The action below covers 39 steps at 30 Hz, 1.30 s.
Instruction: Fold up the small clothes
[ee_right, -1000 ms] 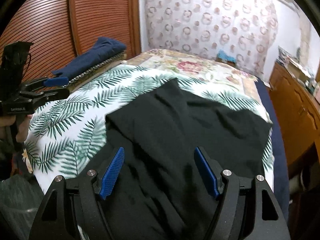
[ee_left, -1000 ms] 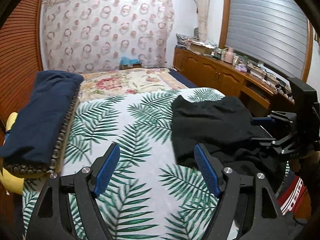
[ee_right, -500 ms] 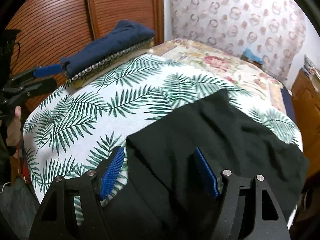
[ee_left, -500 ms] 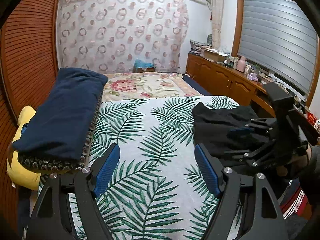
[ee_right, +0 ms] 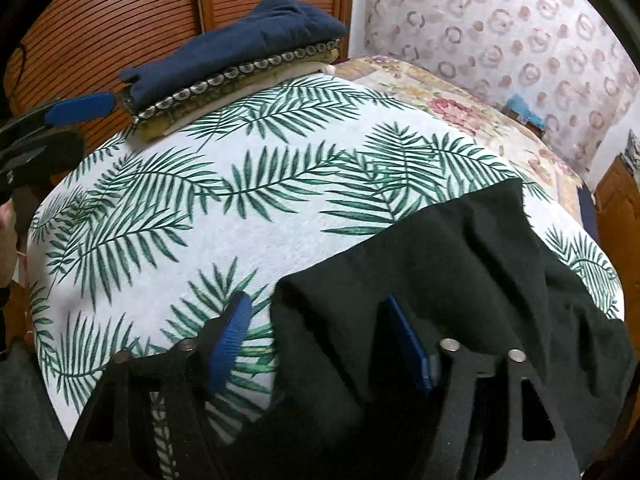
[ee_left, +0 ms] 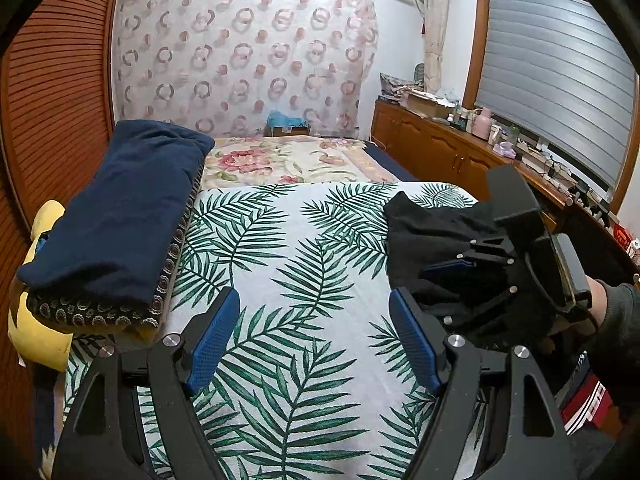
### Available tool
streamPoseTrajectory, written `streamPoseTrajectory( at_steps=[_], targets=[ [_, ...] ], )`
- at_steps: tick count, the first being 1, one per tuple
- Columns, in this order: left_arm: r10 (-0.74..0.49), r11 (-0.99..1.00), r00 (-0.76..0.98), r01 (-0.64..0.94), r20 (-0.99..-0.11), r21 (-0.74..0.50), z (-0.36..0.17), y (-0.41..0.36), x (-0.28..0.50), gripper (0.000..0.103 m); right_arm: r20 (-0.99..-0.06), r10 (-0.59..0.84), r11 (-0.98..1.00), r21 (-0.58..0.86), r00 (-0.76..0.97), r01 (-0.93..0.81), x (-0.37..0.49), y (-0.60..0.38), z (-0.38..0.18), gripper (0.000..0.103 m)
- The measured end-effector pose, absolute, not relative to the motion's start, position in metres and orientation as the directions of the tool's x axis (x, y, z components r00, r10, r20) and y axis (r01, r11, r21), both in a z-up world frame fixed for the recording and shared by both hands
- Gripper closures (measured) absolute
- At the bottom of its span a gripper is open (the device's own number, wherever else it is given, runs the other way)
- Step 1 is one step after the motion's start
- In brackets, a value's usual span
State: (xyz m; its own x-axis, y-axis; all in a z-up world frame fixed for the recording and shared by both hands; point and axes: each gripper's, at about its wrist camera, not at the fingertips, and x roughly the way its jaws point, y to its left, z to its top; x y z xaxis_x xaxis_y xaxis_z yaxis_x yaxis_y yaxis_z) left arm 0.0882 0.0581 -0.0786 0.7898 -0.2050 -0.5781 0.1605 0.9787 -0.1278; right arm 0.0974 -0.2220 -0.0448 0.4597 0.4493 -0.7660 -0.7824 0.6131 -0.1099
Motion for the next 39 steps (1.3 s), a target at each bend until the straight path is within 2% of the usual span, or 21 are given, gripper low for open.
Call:
streamPoseTrajectory(
  at_steps=[2,3,4,5,7,13,20,23,25,30,34,36,39],
  targets=[
    [-0.210,0.978,0.786,0.164,-0.581,-0.131,-0.080,0.057,0.089,0.025,-0.758,0.440,0.617,-0.134,0.482,-0.775,0.098,-0.220,-0.046,0.050],
    [-0.211,0.978,0.786,0.165,-0.582,-0.132,-0.080,0.056,0.088,0.025,-0.754,0.440,0.618,-0.139,0.487,-0.774,0.098,-0.219,-0.046,0.062],
    [-0.213,0.977,0.785,0.167,-0.582,-0.133,-0.081,0.055,0.088,0.025,-0.750,0.437,0.624,-0.145,0.496,-0.768,0.099,-0.218,-0.046,0.081],
    [-0.215,0.976,0.783,0.170,-0.583,-0.133,-0.081,0.054,0.087,0.025,-0.750,0.436,0.628,-0.143,0.498,-0.765,0.100,-0.220,-0.046,0.089],
    [-0.222,0.975,0.781,0.178,-0.584,-0.132,-0.081,0.050,0.086,0.025,-0.743,0.455,0.632,-0.118,0.490,-0.766,0.102,-0.225,-0.042,0.095],
    [-0.239,0.971,0.773,0.202,-0.587,-0.129,-0.081,0.043,0.085,0.025,-0.608,0.498,0.712,-0.120,0.618,-0.691,0.095,-0.274,0.010,0.095],
    [-0.265,0.964,0.765,0.229,-0.586,-0.137,-0.080,0.035,0.082,0.025,-0.525,0.357,0.834,-0.192,0.773,-0.516,0.112,-0.354,0.059,0.095],
    [-0.278,0.960,0.758,0.245,-0.590,-0.137,-0.081,0.027,0.081,0.025,-0.528,0.246,0.872,-0.245,0.813,-0.423,0.132,-0.376,0.056,0.095],
    [-0.285,0.957,0.752,0.257,-0.595,-0.134,-0.082,0.022,0.081,0.025,-0.567,0.187,0.897,-0.235,0.802,-0.375,0.152,-0.389,0.041,0.095],
    [-0.301,0.951,0.740,0.278,-0.602,-0.134,-0.083,0.011,0.079,0.025,-0.632,0.110,0.922,-0.224,0.767,-0.317,0.180,-0.391,0.009,0.095],
    [-0.316,0.945,0.731,0.295,-0.604,-0.138,-0.084,0.004,0.077,0.025,-0.641,0.095,0.936,-0.203,0.762,-0.287,0.184,-0.385,0.015,0.072],
    [-0.329,0.940,0.727,0.310,-0.603,-0.141,-0.084,-0.002,0.075,0.025,-0.633,0.115,0.935,-0.192,0.765,-0.299,0.172,-0.394,0.018,0.063],
    [-0.350,0.932,0.720,0.331,-0.599,-0.146,-0.085,-0.011,0.072,0.025,-0.623,0.140,0.931,-0.183,0.770,-0.317,0.136,-0.407,0.027,0.060]
  ],
)
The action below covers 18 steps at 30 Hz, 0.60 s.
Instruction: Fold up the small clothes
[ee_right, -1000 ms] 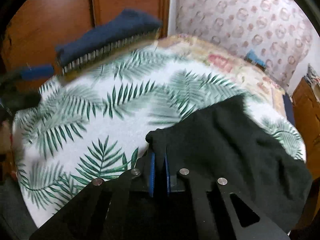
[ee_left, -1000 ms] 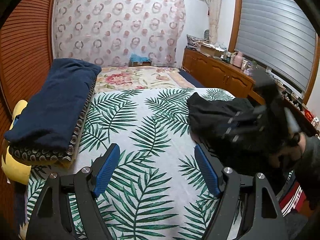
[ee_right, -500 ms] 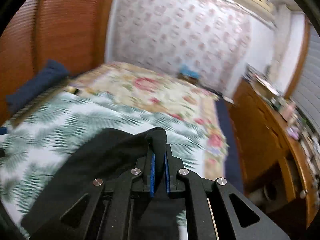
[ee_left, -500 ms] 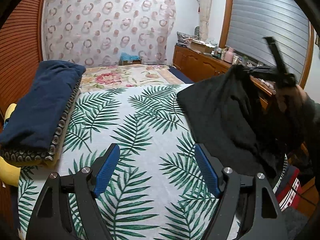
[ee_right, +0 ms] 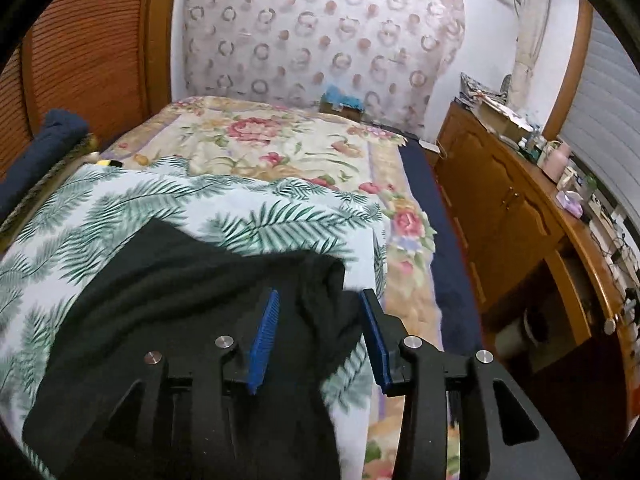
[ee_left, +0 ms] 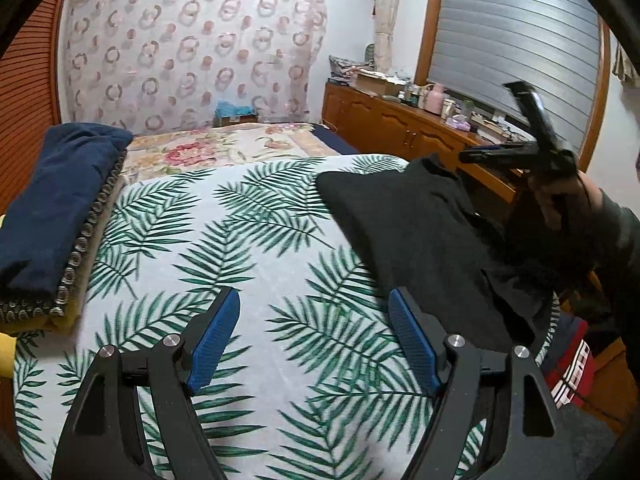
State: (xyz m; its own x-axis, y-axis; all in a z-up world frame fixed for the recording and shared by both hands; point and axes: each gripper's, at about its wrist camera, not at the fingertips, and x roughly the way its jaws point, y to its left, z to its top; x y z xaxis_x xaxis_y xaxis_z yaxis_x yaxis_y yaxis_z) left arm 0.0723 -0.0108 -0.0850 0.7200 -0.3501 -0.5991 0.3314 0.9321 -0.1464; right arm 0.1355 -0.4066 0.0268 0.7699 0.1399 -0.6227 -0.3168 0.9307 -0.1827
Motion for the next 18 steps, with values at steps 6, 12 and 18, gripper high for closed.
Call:
streamPoseTrajectory(
  at_steps=[6,12,18],
  targets=[
    [-0.371,0.921,0.701,0.361,-0.610,-0.146,-0.089,-0.026,0.072,0.025,-0.624,0.247,0.899,-0.139,0.741,-0.416,0.053,-0.417,0.016,0.060],
    [-0.385,0.911,0.678,0.387,-0.627,-0.140,-0.094,-0.039,0.070,0.025,-0.671,0.343,0.843,-0.089,0.657,-0.530,0.006,-0.398,-0.008,0.060],
    [-0.401,0.900,0.663,0.412,-0.632,-0.139,-0.097,-0.050,0.064,0.025,-0.735,0.365,0.801,-0.065,0.572,-0.595,0.011,-0.394,-0.028,0.060]
  ],
)
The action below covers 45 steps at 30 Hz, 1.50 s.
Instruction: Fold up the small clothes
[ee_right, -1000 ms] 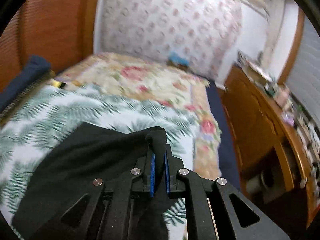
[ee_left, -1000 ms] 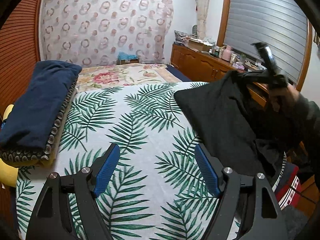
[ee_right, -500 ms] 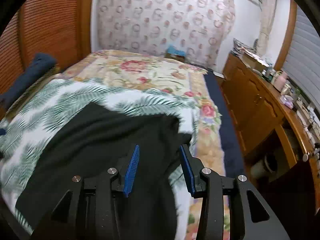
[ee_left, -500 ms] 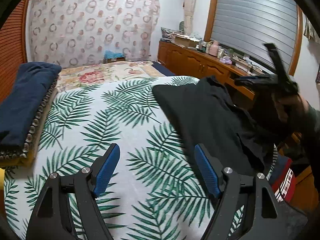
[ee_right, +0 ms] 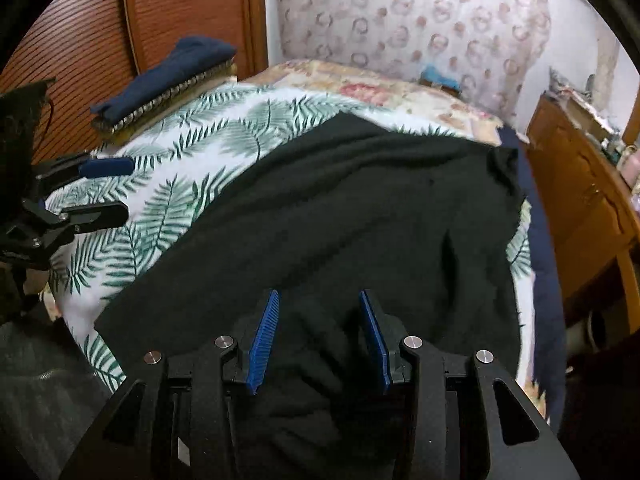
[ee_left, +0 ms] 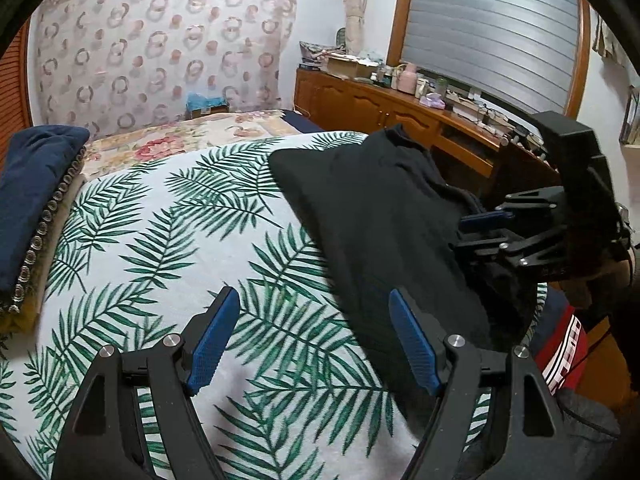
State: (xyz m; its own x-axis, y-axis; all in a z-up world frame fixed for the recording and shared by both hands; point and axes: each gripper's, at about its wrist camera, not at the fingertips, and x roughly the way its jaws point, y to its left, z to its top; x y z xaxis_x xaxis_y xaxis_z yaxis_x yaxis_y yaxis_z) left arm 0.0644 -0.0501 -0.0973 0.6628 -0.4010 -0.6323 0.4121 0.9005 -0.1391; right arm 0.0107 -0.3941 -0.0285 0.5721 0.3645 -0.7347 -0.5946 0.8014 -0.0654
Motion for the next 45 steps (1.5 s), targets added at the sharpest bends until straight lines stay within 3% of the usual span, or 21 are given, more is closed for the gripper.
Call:
streamPoseTrajectory(
  at_steps=[2,3,4,6,10,23,32,33,38,45],
  targets=[
    [-0.408,0.896,0.654,0.423,-0.637,-0.140,-0.099,-0.054,0.063,0.025,-0.753,0.364,0.801,-0.048,0.548,-0.597,0.018,-0.400,-0.031,0.060],
    [-0.411,0.893,0.650,0.428,-0.640,-0.139,-0.100,-0.056,0.063,0.025,-0.759,0.369,0.797,-0.040,0.537,-0.603,0.018,-0.401,-0.029,0.066],
    [-0.414,0.891,0.645,0.433,-0.643,-0.139,-0.101,-0.058,0.062,0.025,-0.765,0.379,0.787,-0.029,0.521,-0.616,0.016,-0.405,-0.029,0.081],
    [-0.420,0.886,0.638,0.442,-0.646,-0.140,-0.103,-0.061,0.061,0.025,-0.775,0.394,0.768,-0.018,0.494,-0.640,0.018,-0.399,-0.026,0.095],
    [-0.435,0.875,0.625,0.464,-0.648,-0.139,-0.105,-0.068,0.057,0.025,-0.772,0.386,0.775,-0.026,0.505,-0.631,0.003,-0.409,-0.022,0.099],
    [-0.445,0.863,0.600,0.485,-0.665,-0.140,-0.109,-0.078,0.054,0.025,-0.800,0.205,0.848,-0.144,0.565,-0.511,-0.048,-0.474,0.006,0.099],
    [-0.434,0.863,0.592,0.489,-0.679,-0.126,-0.111,-0.085,0.052,0.025,-0.771,0.182,0.886,-0.141,0.611,-0.443,-0.049,-0.476,0.020,0.099],
    [-0.434,0.863,0.592,0.489,-0.679,-0.126,-0.112,-0.086,0.052,0.025,-0.762,0.176,0.891,-0.145,0.623,-0.429,-0.050,-0.477,0.022,0.094],
    [-0.433,0.863,0.585,0.490,-0.686,-0.126,-0.113,-0.090,0.053,0.025,-0.721,0.171,0.914,-0.138,0.671,-0.382,-0.053,-0.482,0.025,0.090],
    [-0.425,0.864,0.575,0.488,-0.698,-0.124,-0.117,-0.094,0.053,0.025,-0.706,0.203,0.923,-0.093,0.678,-0.373,-0.043,-0.476,-0.001,0.064]
  ],
)
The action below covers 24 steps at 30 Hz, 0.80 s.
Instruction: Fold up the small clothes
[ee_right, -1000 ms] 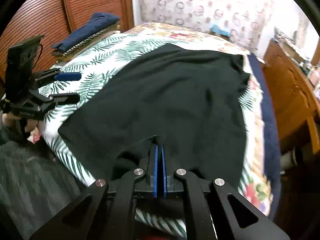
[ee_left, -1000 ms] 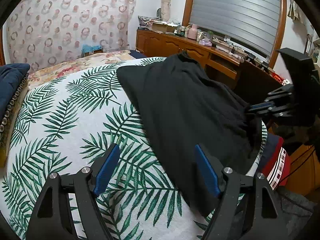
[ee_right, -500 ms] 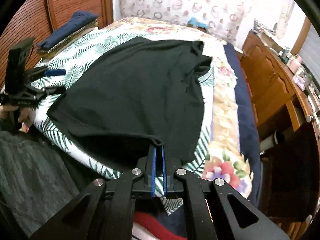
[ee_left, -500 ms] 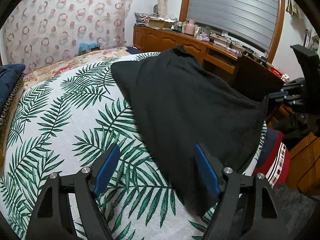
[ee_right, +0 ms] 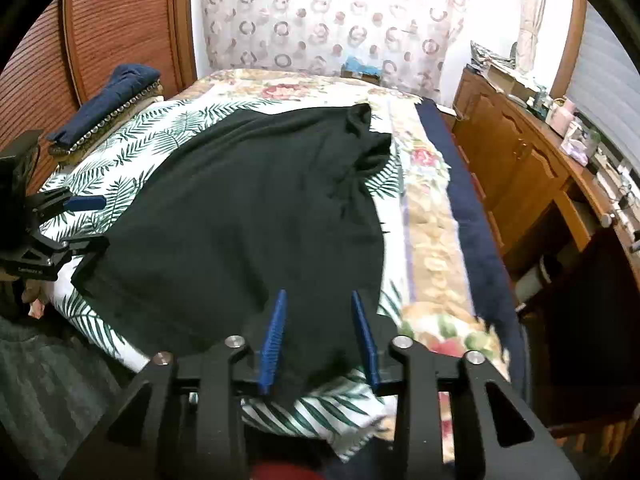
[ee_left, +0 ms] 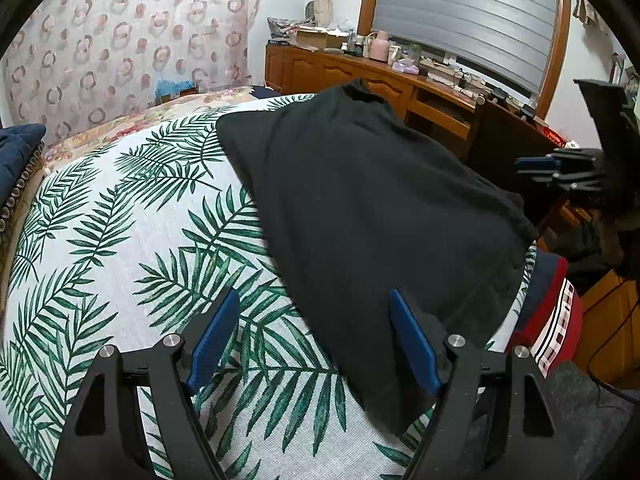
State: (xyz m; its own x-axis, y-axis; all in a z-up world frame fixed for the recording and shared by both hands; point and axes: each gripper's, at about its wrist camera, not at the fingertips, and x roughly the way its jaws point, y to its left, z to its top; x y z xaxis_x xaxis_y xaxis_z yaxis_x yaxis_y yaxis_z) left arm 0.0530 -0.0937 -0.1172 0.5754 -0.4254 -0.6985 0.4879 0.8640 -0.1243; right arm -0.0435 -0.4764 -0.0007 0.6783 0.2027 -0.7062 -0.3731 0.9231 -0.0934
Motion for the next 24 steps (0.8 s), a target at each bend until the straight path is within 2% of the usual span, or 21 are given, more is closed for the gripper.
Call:
streamPoseTrajectory(
  at_steps=[1,8,10,13,18,24],
  targets=[
    [-0.425,0.864,0.573,0.488,-0.700,-0.125,-0.118,-0.094,0.053,0.025,-0.703,0.212,0.922,-0.087,0.679,-0.377,-0.043,-0.474,-0.005,0.060],
    [-0.440,0.850,0.542,0.509,-0.716,-0.137,-0.122,-0.098,0.047,0.026,-0.721,0.196,0.931,-0.075,0.664,-0.357,-0.034,-0.471,-0.039,0.057],
    [-0.459,0.840,0.520,0.519,-0.720,-0.160,-0.125,-0.099,0.044,0.037,-0.722,0.200,0.935,-0.060,0.662,-0.349,-0.034,-0.477,-0.042,0.055],
    [-0.470,0.829,0.503,0.533,-0.725,-0.168,-0.126,-0.101,0.038,0.045,-0.721,0.200,0.938,-0.056,0.663,-0.343,-0.033,-0.483,-0.043,0.052],
    [-0.489,0.810,0.478,0.560,-0.730,-0.175,-0.125,-0.102,0.028,0.049,-0.728,0.184,0.940,-0.066,0.660,-0.335,-0.034,-0.484,-0.042,0.050],
    [-0.526,0.773,0.420,0.599,-0.740,-0.209,-0.124,-0.105,0.025,0.078,-0.698,0.183,0.943,-0.073,0.692,-0.323,-0.038,-0.480,-0.033,0.049]
  ],
)
